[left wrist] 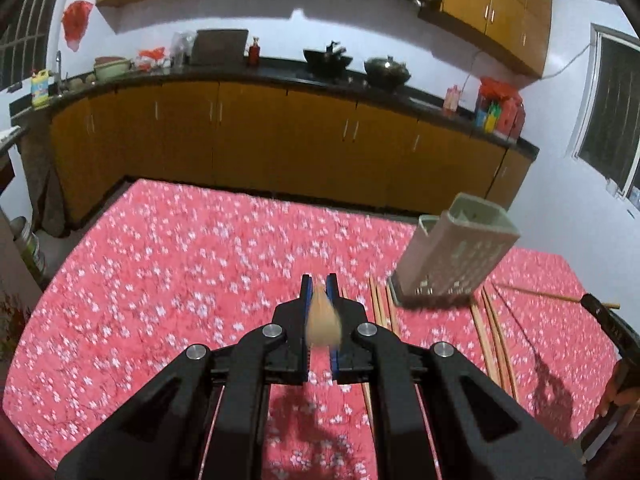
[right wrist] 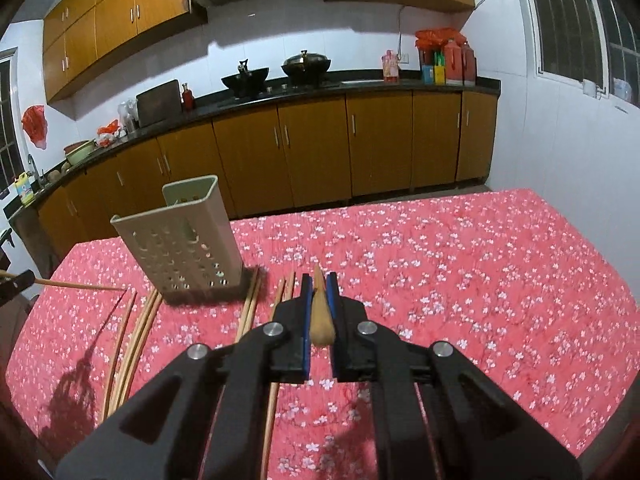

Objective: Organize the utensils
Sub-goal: 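Lift the chopstick with the left tool and raise it upright, then lower the chopstick into the utensil holder and open the left tool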

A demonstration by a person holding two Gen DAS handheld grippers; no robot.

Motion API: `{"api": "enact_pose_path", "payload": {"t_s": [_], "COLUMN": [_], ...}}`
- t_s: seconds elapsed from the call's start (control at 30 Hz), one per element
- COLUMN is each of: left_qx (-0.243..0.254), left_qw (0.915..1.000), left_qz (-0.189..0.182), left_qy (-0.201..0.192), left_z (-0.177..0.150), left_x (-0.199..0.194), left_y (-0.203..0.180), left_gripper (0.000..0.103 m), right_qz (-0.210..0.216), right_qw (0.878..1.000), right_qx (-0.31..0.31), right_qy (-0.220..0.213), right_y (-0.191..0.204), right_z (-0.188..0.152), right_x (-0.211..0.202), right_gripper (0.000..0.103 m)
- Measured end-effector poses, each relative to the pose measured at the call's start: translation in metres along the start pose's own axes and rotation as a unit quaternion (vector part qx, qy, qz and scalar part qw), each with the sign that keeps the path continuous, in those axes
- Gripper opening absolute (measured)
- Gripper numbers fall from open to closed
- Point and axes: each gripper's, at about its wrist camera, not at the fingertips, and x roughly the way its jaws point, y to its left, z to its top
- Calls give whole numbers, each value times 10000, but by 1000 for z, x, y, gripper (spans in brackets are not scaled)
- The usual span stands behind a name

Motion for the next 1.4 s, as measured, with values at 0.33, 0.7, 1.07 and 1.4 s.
{"api": "enact_pose_path", "payload": {"t_s": [0.33,0.7,1.07,1.4], "left_qx": [71,166,316,292], "left_qw": [9986,9876,9819,9886], "left_qz": [153,-309,-984,-1058], "left_qy": [-504,-1531,-1589,-1030], "left_z": [37,108,110,88], "left_x": [-17,-64,-47,-10], "left_y": [-1,-48,-106,-111], "left_gripper": [7,7,7,7], "right_qz": [55,866,1178,1105], "right_qw": [9977,9773,9791,9868], "right_qx": [57,392,95,-39], "right_qy": [-680,-1895,-1657,-1184], "right_y": [-1,21,67,75], "right_z": [45,130,136,119], "right_x": [-30,-90,-47,-13], "right_gripper": [8,8,8,8]}}
